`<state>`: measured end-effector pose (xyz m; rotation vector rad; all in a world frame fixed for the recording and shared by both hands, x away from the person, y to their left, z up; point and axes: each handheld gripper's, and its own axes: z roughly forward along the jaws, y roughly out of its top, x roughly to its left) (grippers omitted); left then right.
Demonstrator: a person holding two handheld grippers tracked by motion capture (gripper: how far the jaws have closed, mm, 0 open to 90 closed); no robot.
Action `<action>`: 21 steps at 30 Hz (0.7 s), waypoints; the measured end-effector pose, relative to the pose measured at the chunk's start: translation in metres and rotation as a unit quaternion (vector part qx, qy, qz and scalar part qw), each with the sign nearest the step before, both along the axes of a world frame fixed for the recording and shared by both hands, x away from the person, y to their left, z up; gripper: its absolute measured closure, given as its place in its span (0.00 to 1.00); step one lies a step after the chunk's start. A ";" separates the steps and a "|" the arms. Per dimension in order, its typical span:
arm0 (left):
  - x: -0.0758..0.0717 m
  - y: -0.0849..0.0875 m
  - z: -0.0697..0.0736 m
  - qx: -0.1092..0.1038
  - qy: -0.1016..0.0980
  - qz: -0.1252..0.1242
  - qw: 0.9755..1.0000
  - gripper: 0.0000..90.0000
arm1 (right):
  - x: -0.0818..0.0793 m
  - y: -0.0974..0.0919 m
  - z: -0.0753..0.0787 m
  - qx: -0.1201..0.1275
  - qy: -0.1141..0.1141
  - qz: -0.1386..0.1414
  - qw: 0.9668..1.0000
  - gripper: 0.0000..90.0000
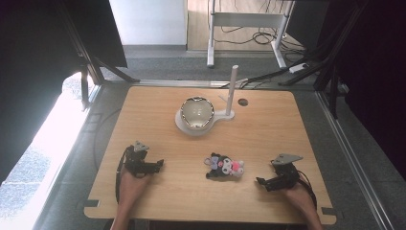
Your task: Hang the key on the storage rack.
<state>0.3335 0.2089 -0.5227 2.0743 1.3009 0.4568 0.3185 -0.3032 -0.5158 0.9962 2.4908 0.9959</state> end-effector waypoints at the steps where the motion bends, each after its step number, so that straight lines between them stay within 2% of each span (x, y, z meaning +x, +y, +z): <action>1: 0.000 0.000 0.000 0.000 0.000 0.000 1.000 0.08 | 0.000 0.000 0.000 0.000 0.000 0.000 1.000 0.04; 2: 0.000 -0.002 0.000 0.006 0.000 0.000 1.000 0.07 | 0.000 0.001 0.002 -0.001 0.003 0.001 1.000 0.04; 13: 0.000 -0.002 0.000 0.006 0.000 0.001 1.000 0.07 | 0.006 0.007 0.020 -0.015 0.015 0.019 1.000 0.03; 21: 0.000 -0.002 0.000 0.006 0.000 0.001 1.000 0.07 | 0.016 0.019 0.032 -0.031 0.028 0.038 0.998 0.03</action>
